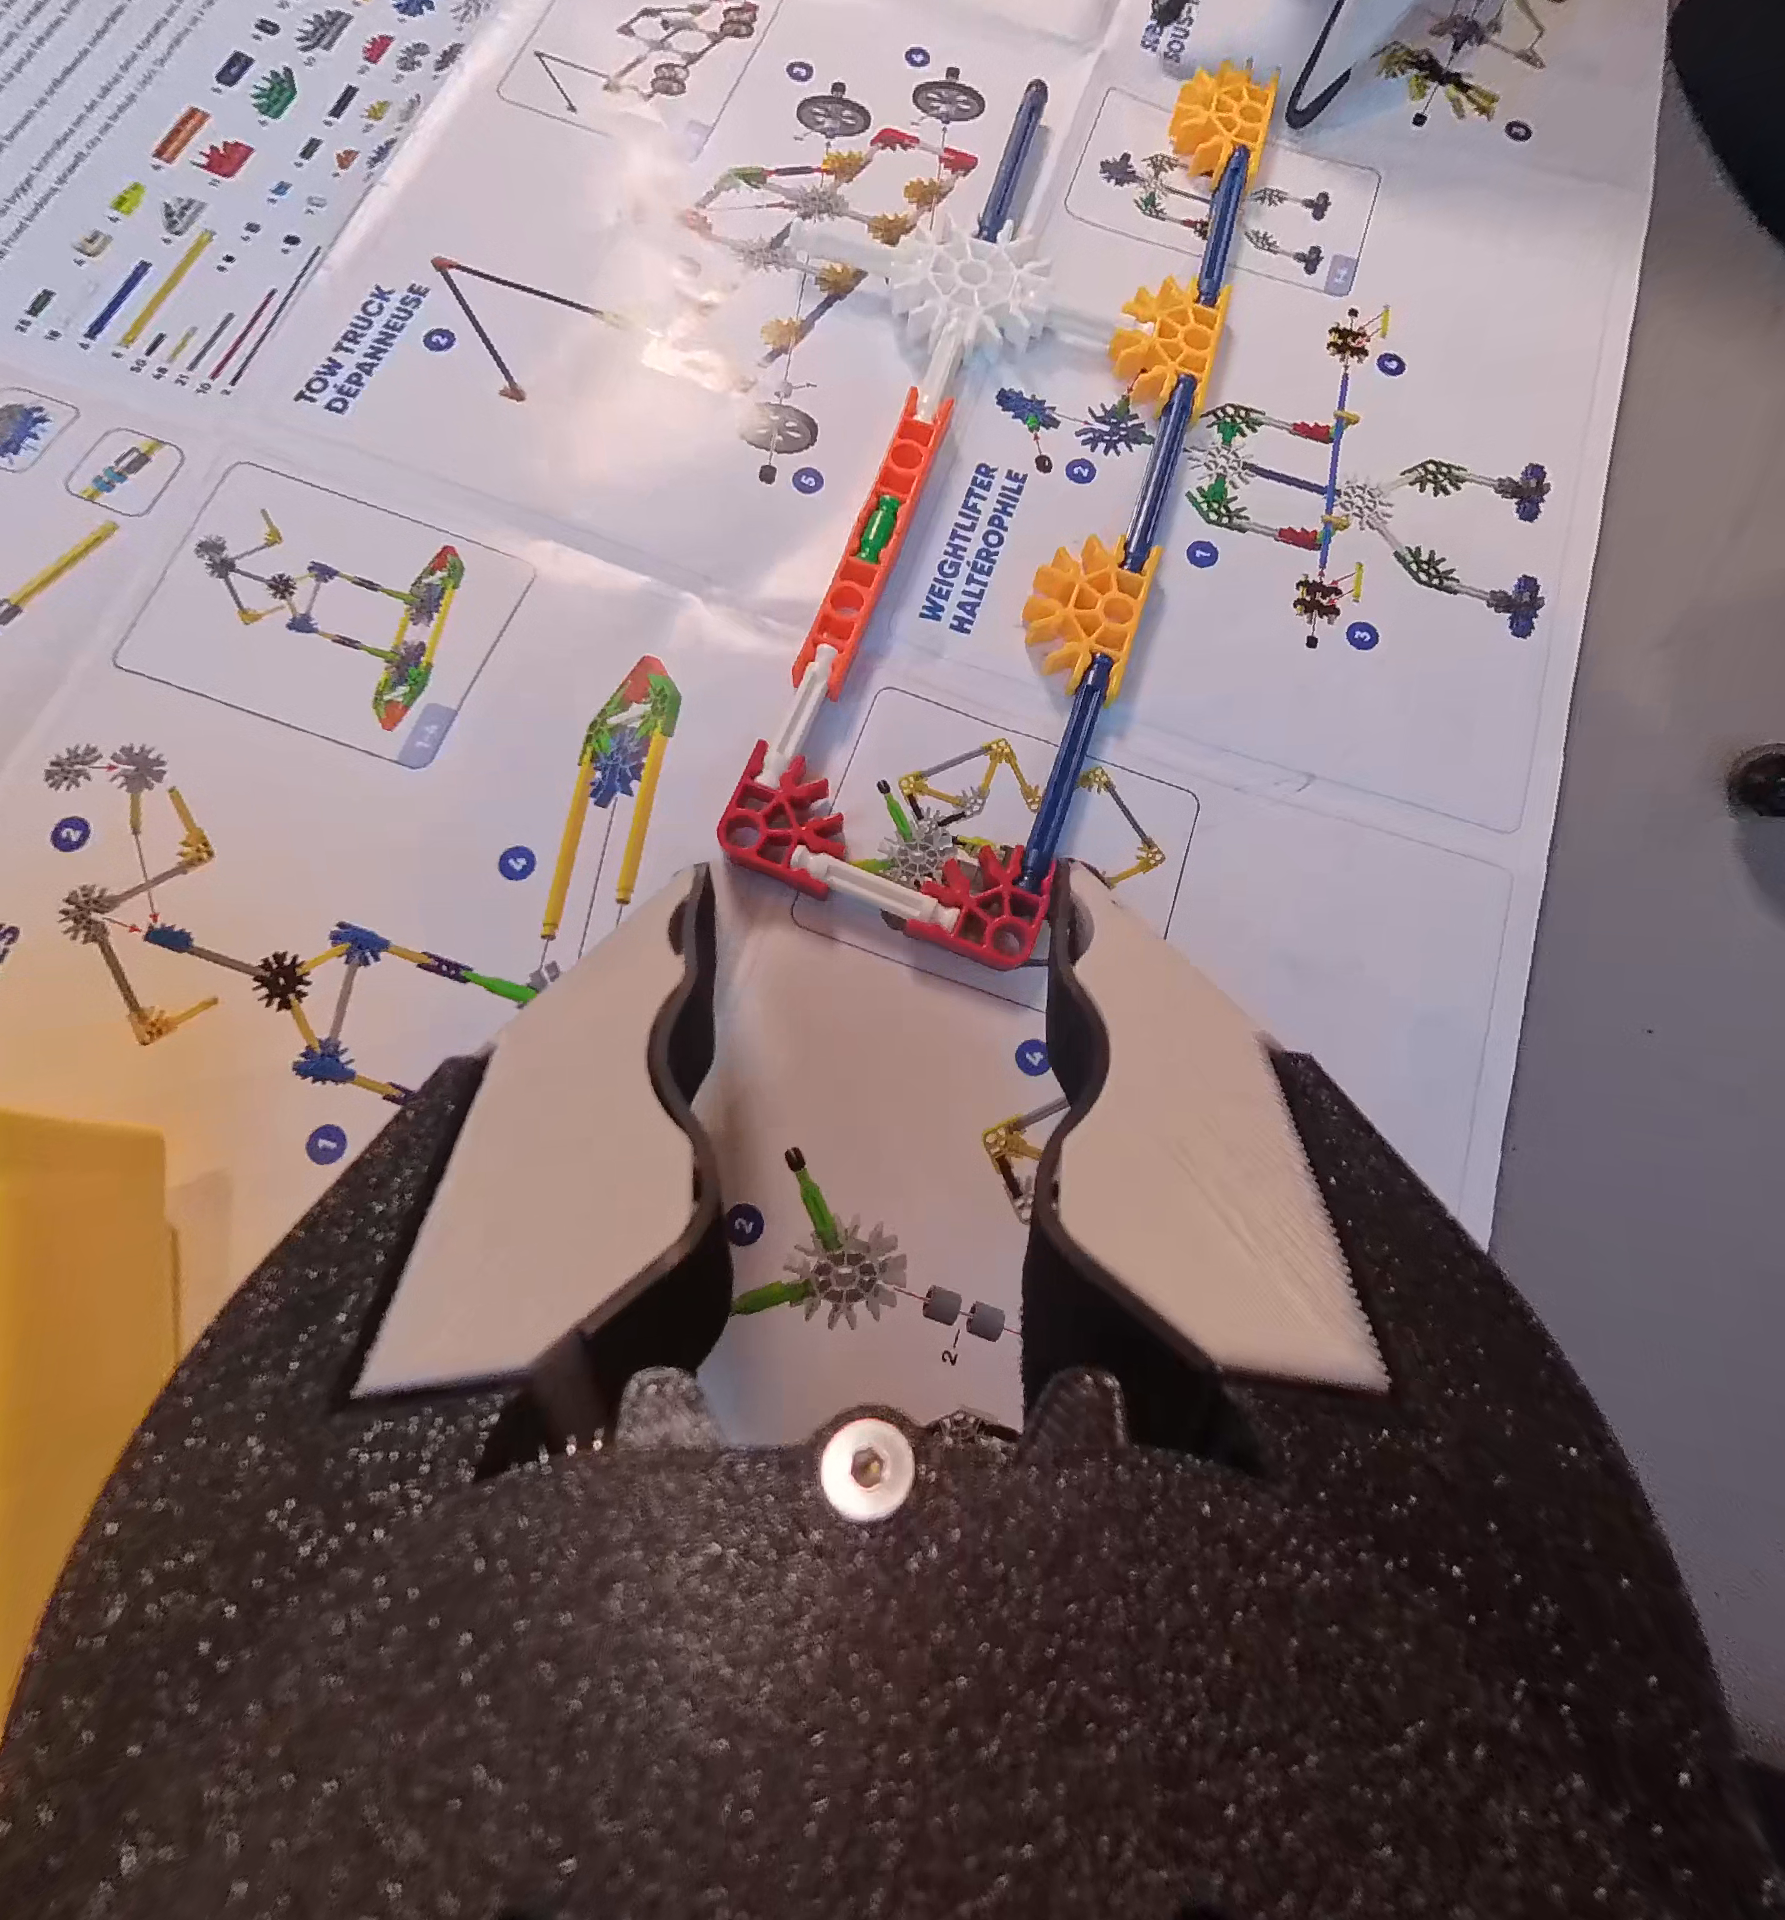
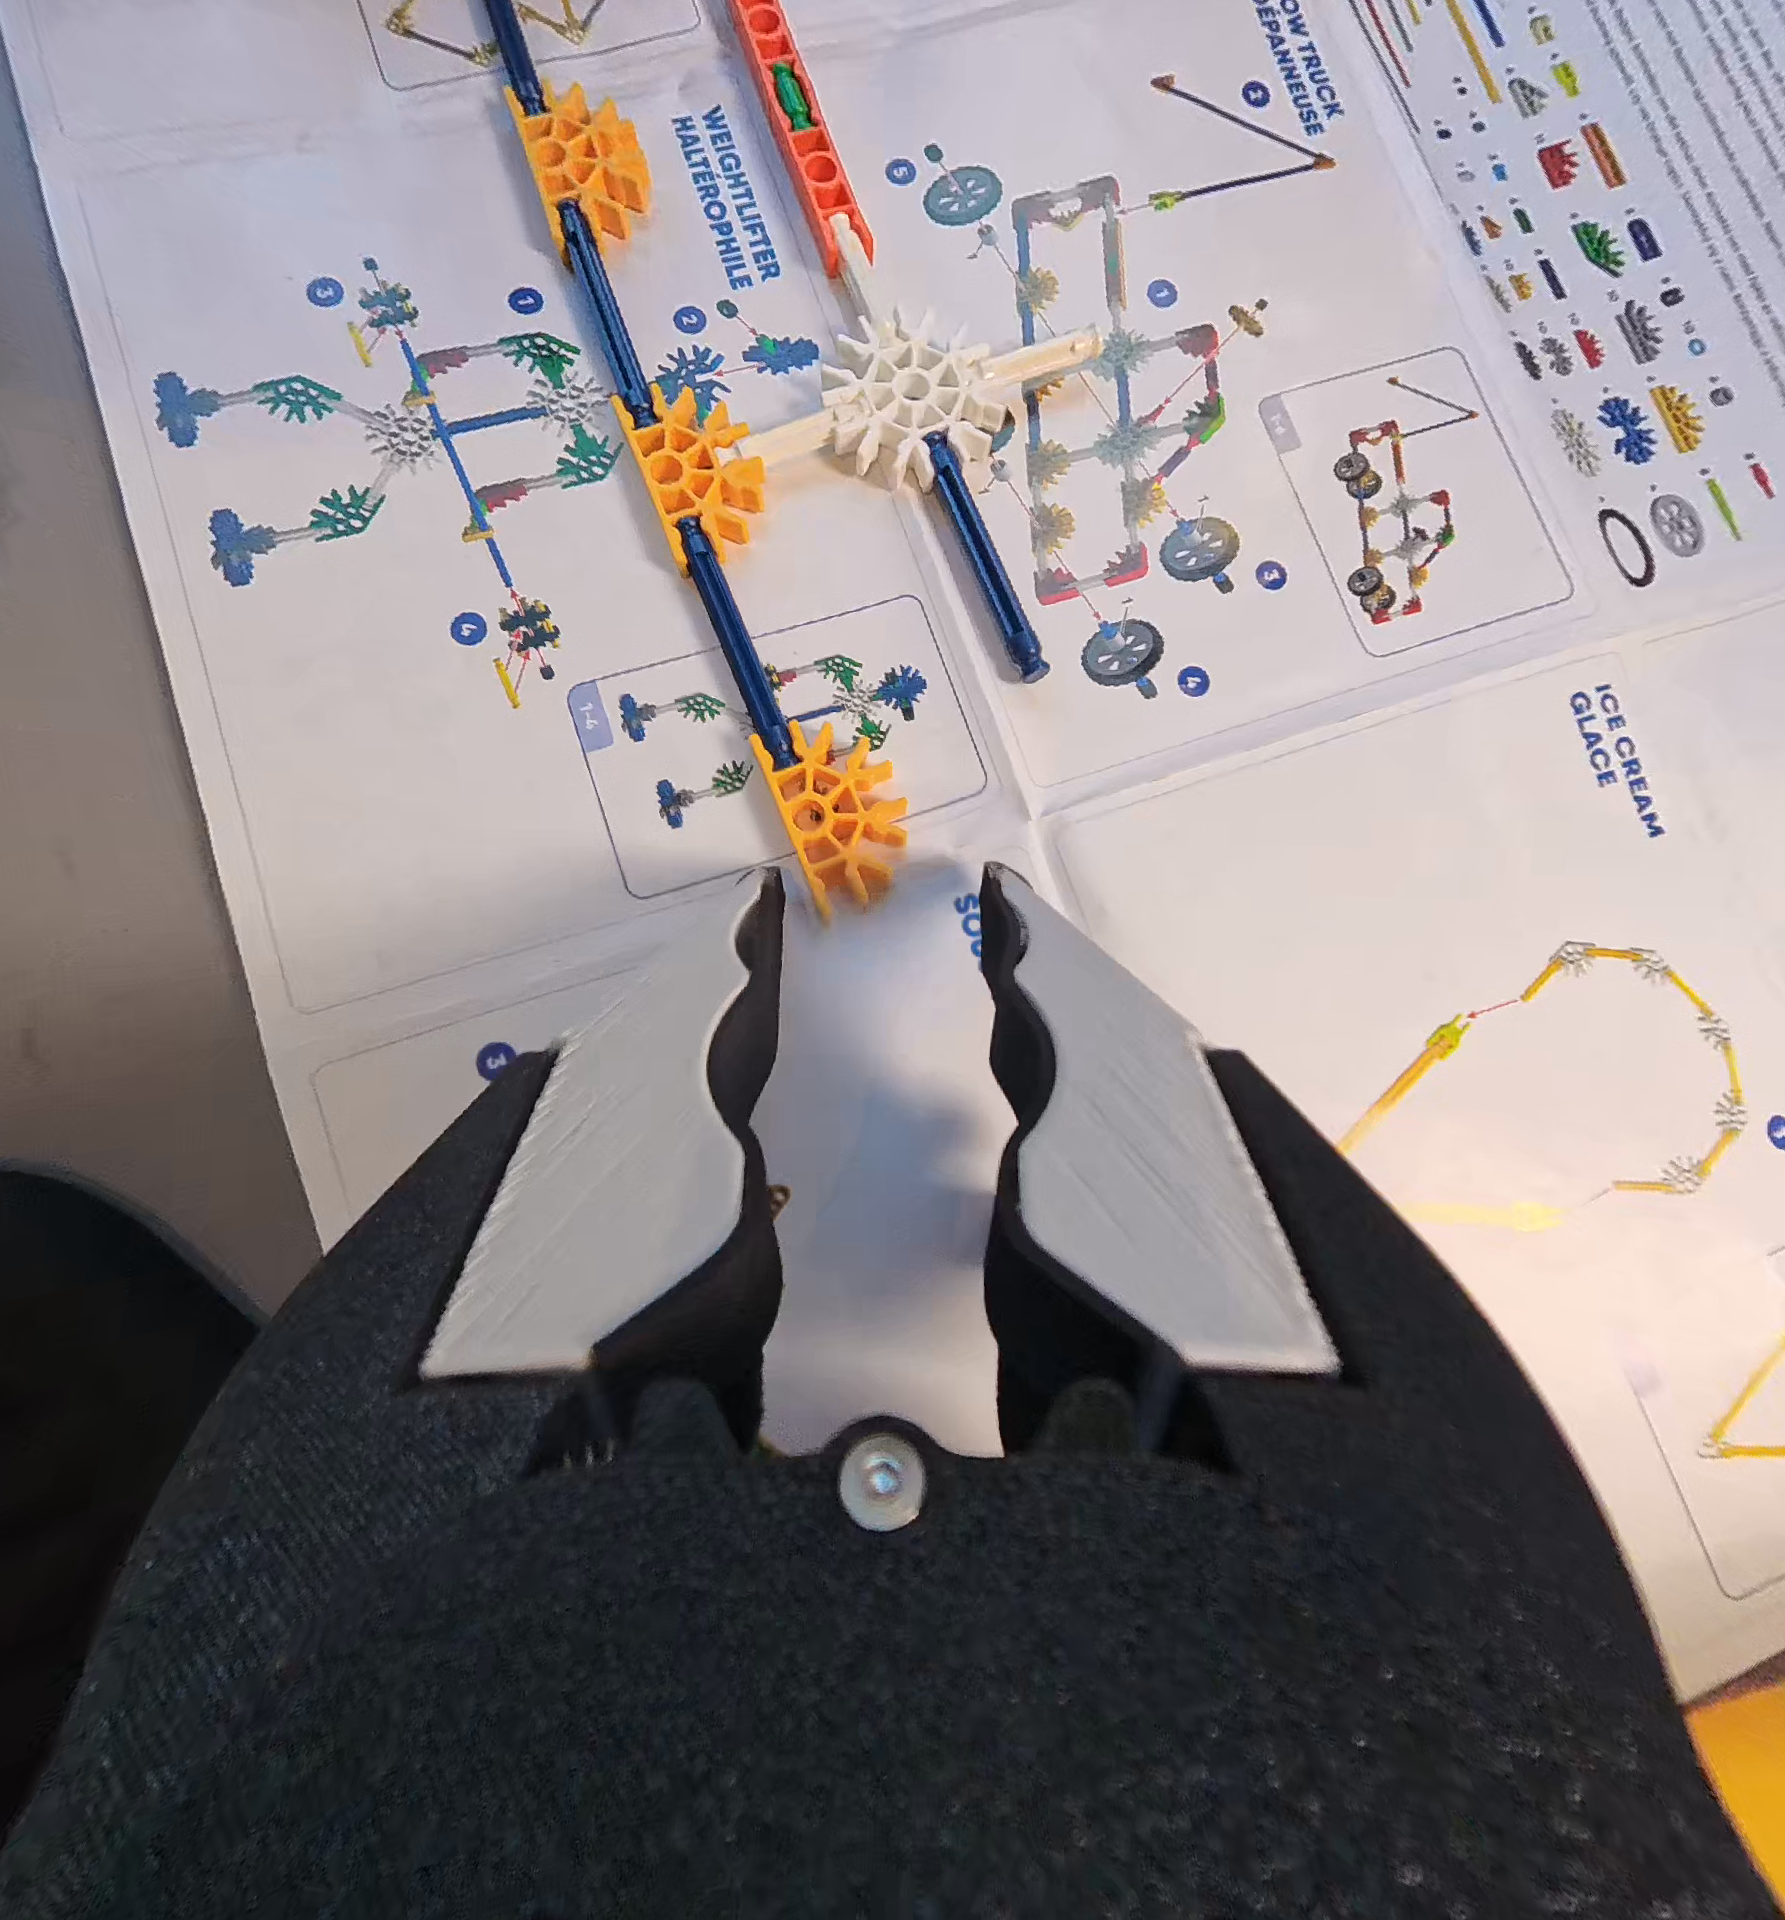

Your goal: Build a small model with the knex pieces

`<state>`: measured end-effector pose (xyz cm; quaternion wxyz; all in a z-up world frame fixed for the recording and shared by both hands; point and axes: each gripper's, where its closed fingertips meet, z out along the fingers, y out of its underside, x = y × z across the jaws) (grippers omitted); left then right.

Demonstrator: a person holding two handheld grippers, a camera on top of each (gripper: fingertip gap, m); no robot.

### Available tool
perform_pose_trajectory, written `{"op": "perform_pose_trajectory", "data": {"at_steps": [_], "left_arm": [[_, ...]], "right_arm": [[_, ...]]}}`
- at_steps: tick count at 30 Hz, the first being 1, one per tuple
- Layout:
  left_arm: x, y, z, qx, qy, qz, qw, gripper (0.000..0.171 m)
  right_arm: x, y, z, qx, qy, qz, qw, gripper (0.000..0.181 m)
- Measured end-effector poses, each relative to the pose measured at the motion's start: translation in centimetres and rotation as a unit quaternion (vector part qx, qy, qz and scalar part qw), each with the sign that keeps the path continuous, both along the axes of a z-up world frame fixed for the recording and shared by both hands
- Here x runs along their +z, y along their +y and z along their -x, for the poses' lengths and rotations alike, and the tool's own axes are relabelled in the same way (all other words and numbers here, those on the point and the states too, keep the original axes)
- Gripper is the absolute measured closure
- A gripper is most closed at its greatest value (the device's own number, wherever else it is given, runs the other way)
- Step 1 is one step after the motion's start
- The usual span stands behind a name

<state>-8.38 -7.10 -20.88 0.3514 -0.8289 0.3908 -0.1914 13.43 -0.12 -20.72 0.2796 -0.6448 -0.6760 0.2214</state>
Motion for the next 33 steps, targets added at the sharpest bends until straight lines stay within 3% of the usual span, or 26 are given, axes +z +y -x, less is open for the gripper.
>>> {"op": "perform_pose_trajectory", "data": {"at_steps": [15,23,33], "left_arm": [[-0.3,-1.0,-0.1,-0.024,0.029,0.008,0.999,0.130],[-0.1,-3.3,-1.2,-0.086,0.020,0.032,0.996,0.149],[0.2,-4.0,-0.9,-0.100,0.018,0.035,0.994,0.149]], "right_arm": [[-0.2,-1.2,0.4,0.028,-0.007,0.007,1.000,0.160],[-0.2,-2.6,-0.8,0.049,-0.026,0.034,0.998,0.161],[-0.1,-3.0,-1.2,0.046,-0.037,0.050,0.997,0.159]]}}
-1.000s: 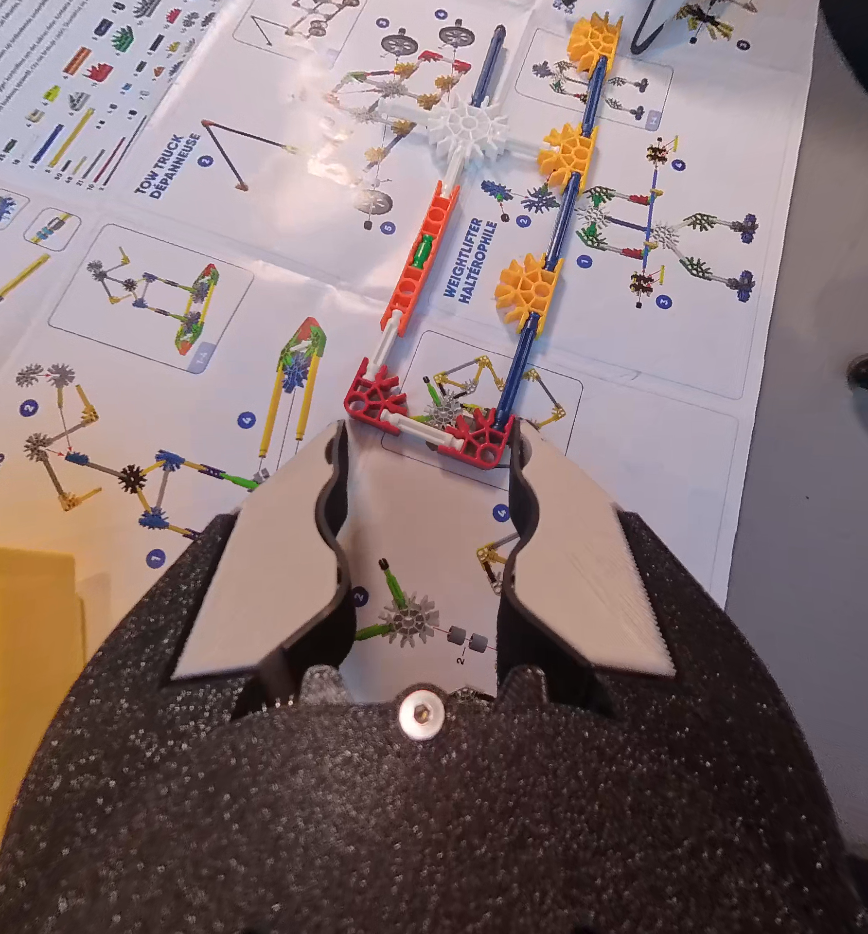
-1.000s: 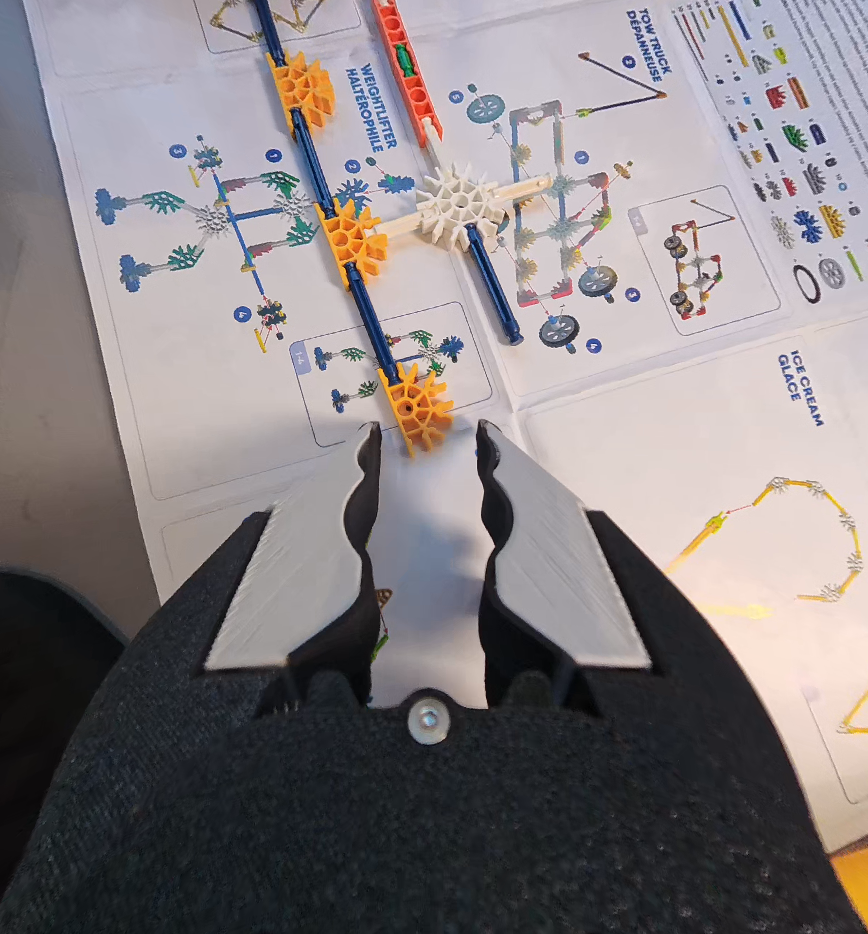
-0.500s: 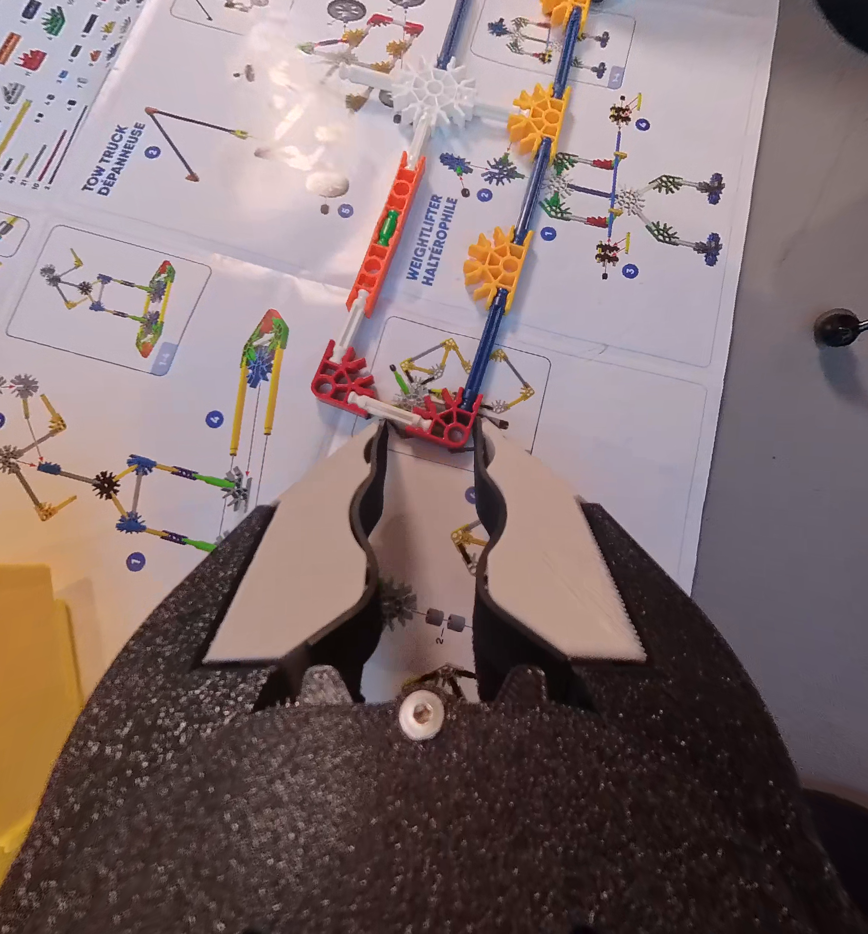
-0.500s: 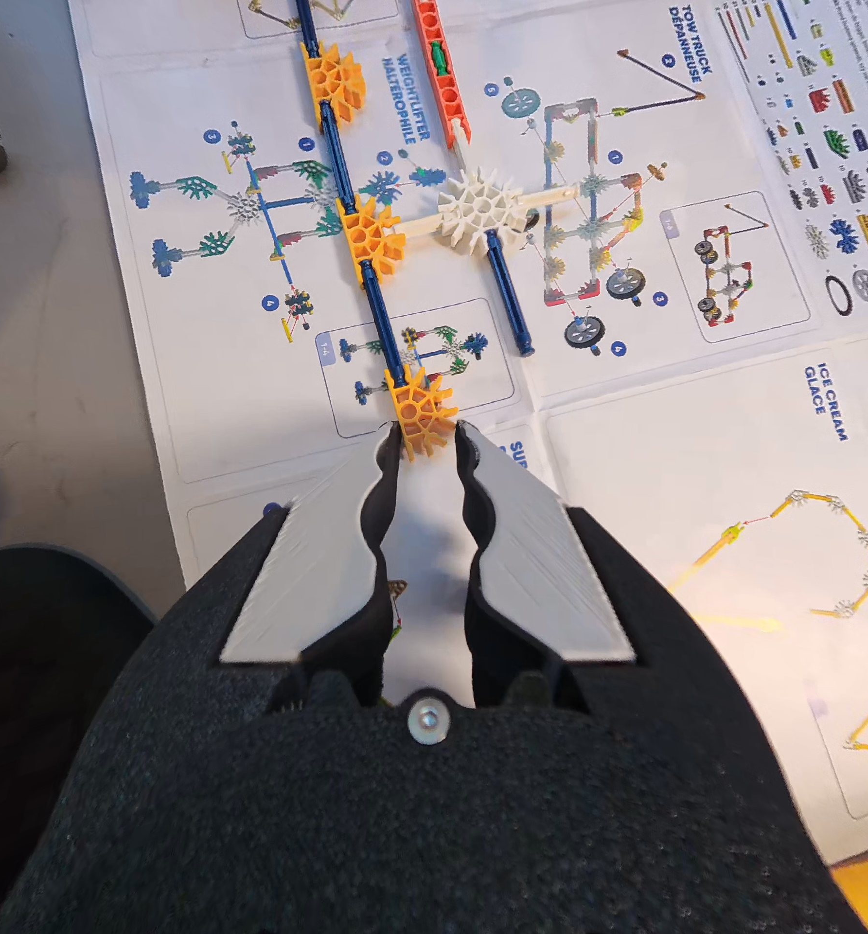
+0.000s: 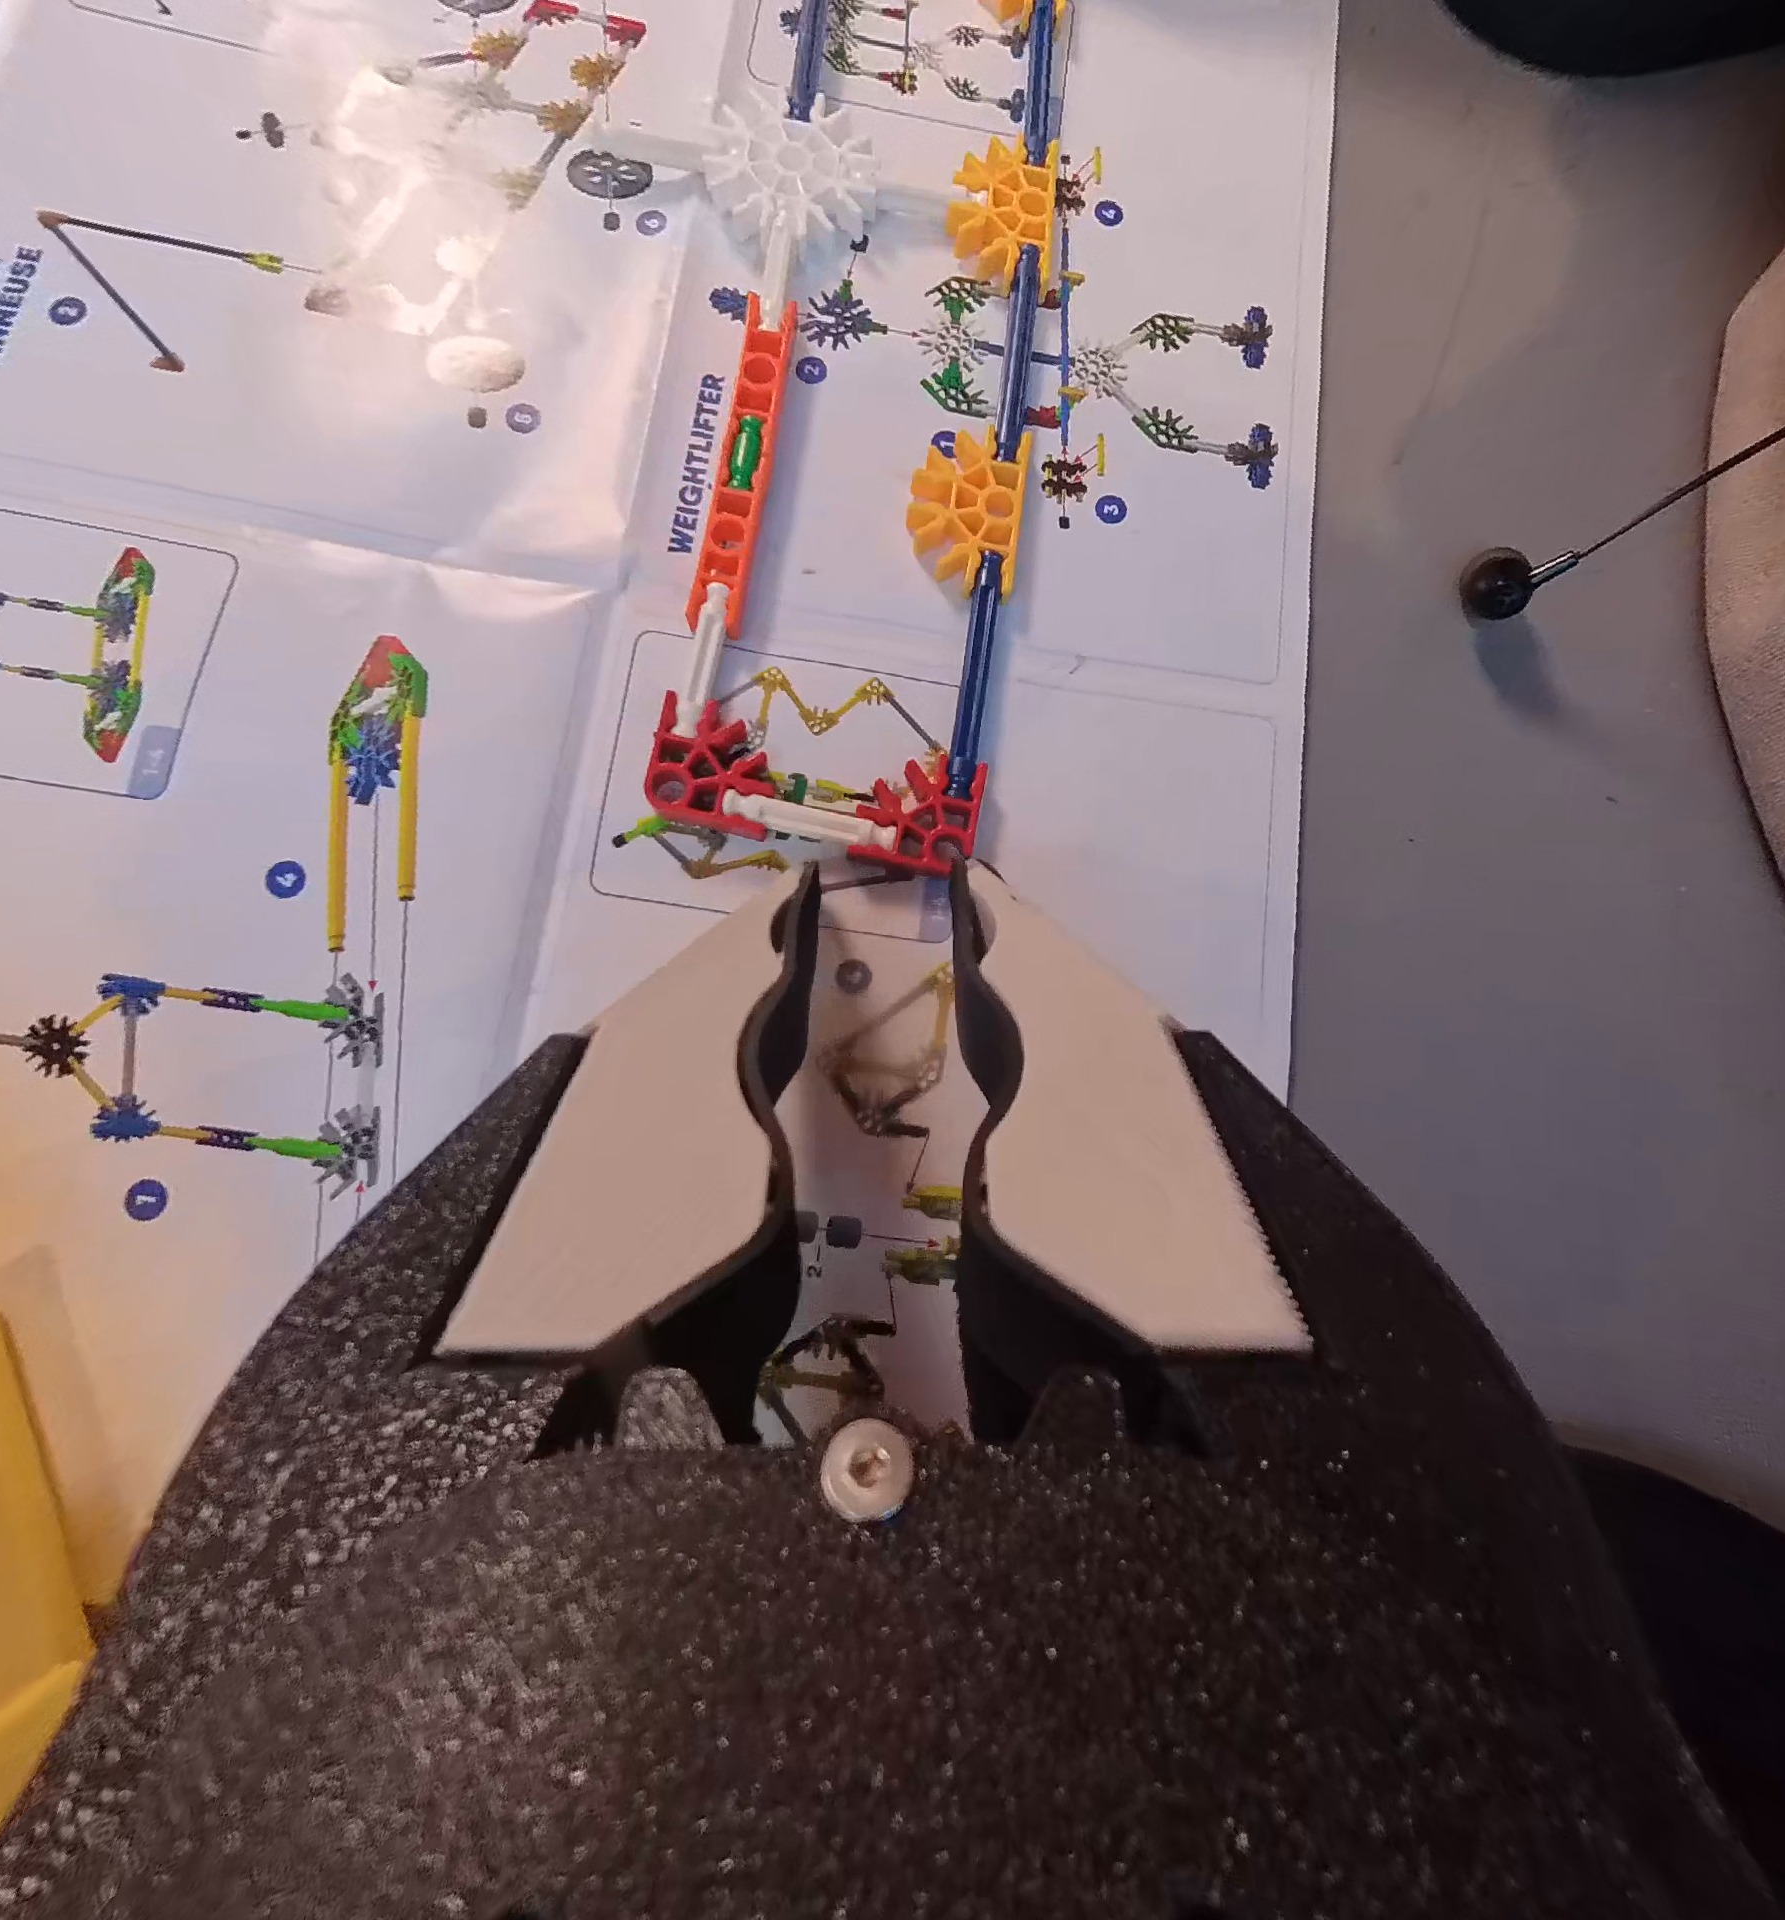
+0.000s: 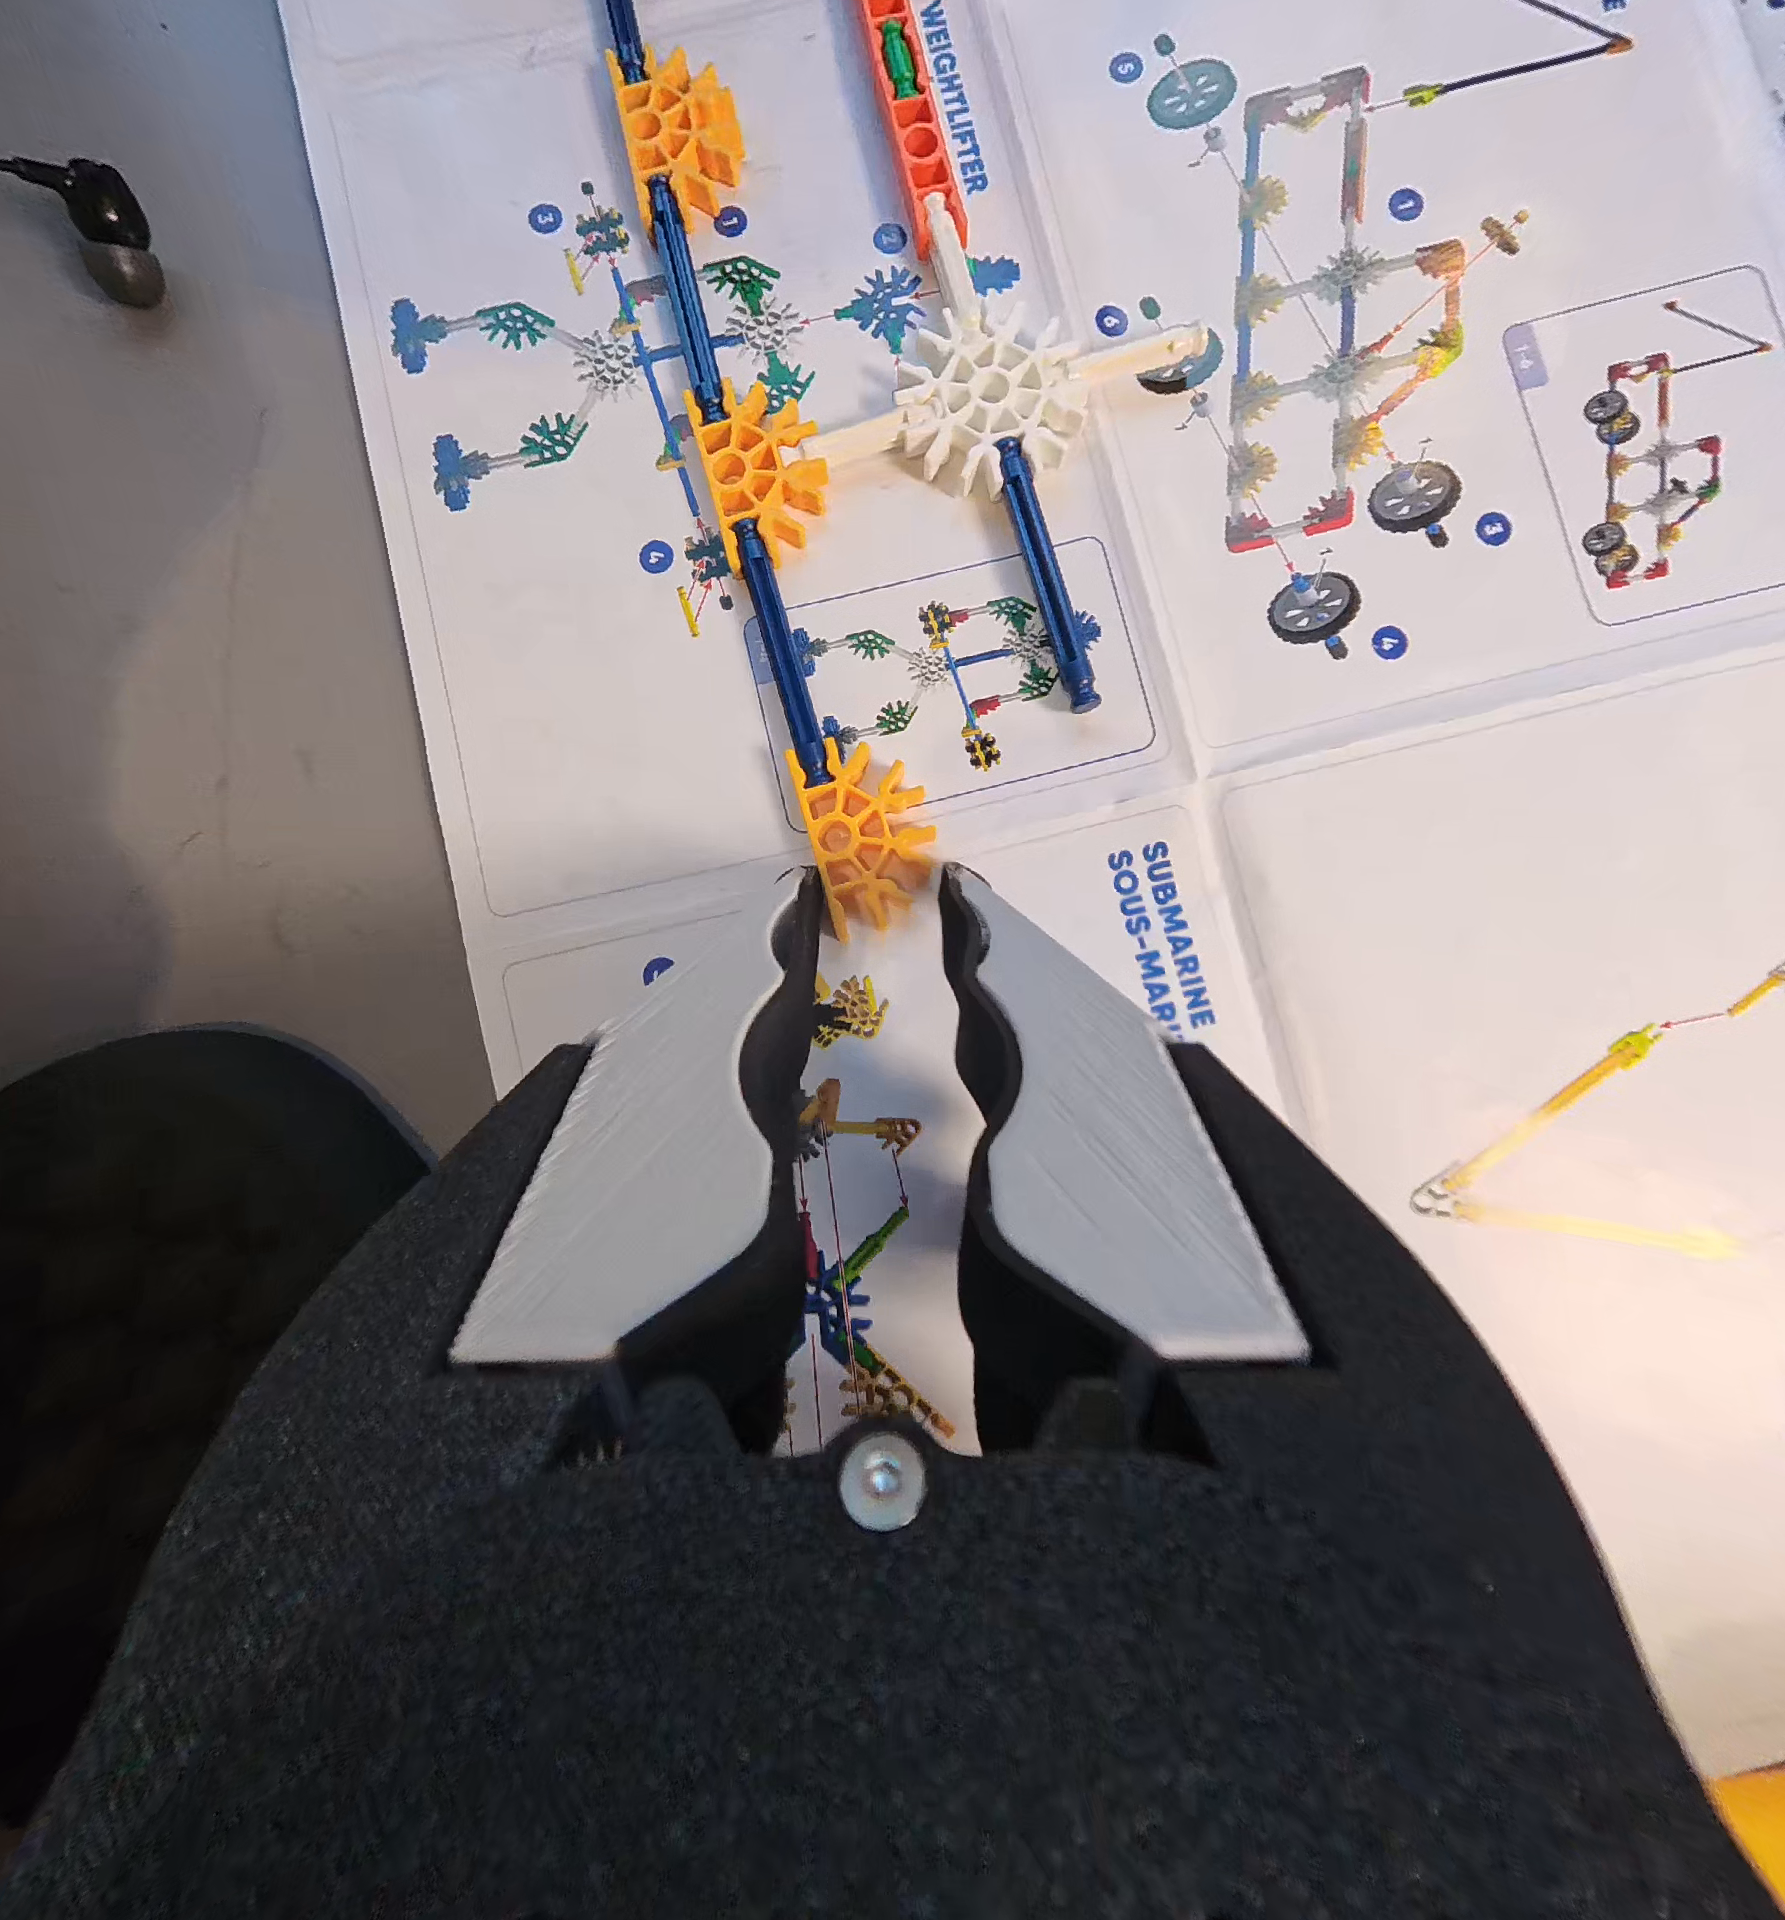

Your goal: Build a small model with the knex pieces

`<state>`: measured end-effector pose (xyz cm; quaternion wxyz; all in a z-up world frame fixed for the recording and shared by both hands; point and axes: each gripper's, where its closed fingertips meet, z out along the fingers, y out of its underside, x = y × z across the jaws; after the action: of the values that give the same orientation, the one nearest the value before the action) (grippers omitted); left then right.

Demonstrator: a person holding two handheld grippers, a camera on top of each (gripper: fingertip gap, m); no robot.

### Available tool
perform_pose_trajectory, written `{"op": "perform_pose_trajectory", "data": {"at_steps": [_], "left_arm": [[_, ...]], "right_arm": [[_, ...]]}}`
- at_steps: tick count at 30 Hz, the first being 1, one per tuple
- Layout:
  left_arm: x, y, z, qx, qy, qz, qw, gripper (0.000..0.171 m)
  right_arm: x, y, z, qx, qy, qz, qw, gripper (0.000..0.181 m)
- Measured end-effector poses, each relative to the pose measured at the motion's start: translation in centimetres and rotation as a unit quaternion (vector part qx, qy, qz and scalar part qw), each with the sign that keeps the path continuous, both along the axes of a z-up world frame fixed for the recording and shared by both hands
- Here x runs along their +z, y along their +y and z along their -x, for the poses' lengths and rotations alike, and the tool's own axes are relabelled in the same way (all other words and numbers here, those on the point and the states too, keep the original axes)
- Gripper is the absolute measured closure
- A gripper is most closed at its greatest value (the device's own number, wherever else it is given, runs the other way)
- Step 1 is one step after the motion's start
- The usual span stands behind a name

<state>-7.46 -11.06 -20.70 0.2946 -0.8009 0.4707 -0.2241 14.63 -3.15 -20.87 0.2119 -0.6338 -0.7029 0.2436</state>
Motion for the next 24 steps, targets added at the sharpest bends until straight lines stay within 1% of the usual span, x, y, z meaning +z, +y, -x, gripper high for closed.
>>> {"op": "perform_pose_trajectory", "data": {"at_steps": [5,8,11,15,20,24], "left_arm": [[0.9,1.8,0.2,0.039,-0.026,-0.033,0.998,0.126],[0.3,2.0,0.0,0.039,-0.015,-0.036,0.998,0.107],[0.0,2.1,-0.3,0.035,-0.003,-0.047,0.998,0.095],[-0.5,2.1,-0.4,0.030,0.012,-0.049,0.998,0.096],[-0.6,1.8,-0.6,0.021,0.010,-0.045,0.999,0.109],[-0.6,1.8,-0.6,0.020,0.012,-0.044,0.999,0.110]], "right_arm": [[1.8,0.1,0.8,-0.005,0.048,-0.001,0.999,0.151],[2.5,0.8,1.5,-0.015,0.075,-0.016,0.997,0.147],[2.9,1.3,2.0,-0.022,0.094,-0.027,0.995,0.142],[2.8,1.6,2.3,-0.026,0.101,-0.029,0.994,0.139],[2.3,1.6,2.5,-0.025,0.099,-0.027,0.994,0.139],[2.0,1.7,2.6,-0.025,0.096,-0.029,0.995,0.140]]}}
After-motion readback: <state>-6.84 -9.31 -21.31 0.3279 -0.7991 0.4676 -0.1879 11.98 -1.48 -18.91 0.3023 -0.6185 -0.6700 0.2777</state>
